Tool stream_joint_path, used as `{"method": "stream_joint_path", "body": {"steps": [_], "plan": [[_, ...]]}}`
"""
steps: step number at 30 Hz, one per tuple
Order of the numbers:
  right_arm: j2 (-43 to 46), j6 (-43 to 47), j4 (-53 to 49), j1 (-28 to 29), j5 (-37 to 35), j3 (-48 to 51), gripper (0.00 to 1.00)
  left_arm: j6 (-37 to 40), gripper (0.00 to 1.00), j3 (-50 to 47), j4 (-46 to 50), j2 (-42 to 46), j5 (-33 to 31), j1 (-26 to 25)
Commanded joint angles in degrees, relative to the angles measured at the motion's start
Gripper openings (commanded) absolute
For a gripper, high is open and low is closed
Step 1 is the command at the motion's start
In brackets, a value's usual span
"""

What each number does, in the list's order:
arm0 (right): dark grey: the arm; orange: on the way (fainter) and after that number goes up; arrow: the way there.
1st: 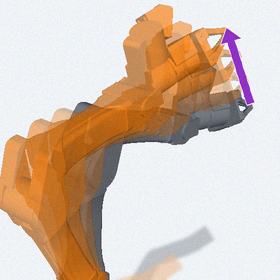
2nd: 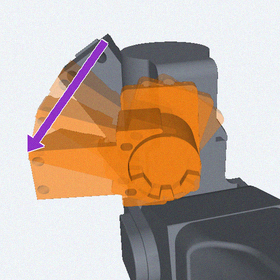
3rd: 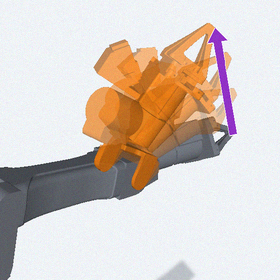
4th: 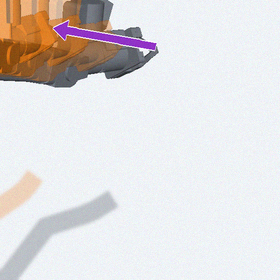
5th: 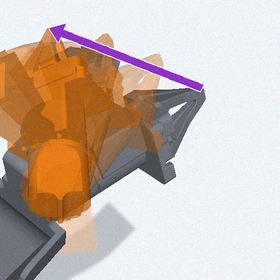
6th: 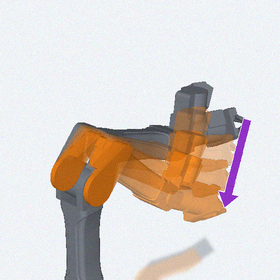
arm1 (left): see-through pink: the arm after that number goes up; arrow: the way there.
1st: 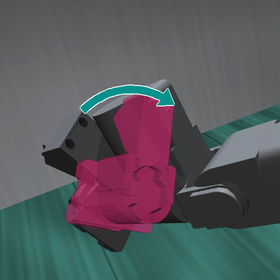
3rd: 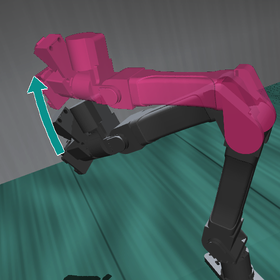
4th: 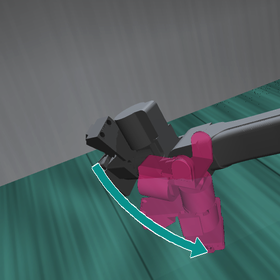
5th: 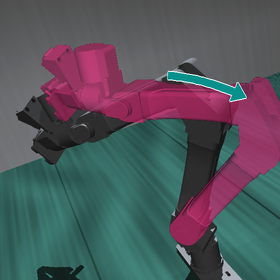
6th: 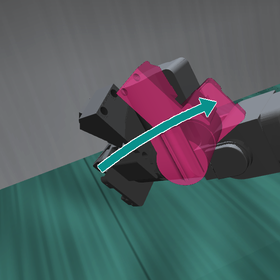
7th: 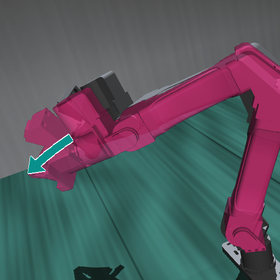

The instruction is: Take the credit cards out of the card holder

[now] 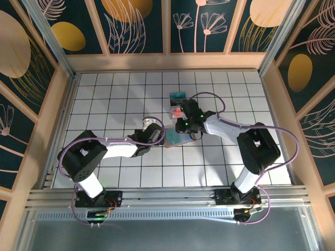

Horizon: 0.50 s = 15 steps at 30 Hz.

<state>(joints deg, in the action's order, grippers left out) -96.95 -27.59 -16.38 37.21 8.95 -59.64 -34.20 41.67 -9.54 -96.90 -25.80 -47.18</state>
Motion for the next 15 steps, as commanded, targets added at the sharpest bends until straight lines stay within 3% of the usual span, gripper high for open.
{"method": "stream_joint_path", "body": {"steps": [1, 15], "plan": [[-2.4, -1.37, 0.47, 1.18, 1.76, -2.29, 0.17, -1.71, 0.99, 2.0, 2.76, -1.74, -0.89, -0.15], [-7.29, -0.97, -1.13, 1.76, 0.81, -3.39, 0.25, -1.63, 0.99, 3.42, 5.4, -4.61, -1.9, -0.08]]}}
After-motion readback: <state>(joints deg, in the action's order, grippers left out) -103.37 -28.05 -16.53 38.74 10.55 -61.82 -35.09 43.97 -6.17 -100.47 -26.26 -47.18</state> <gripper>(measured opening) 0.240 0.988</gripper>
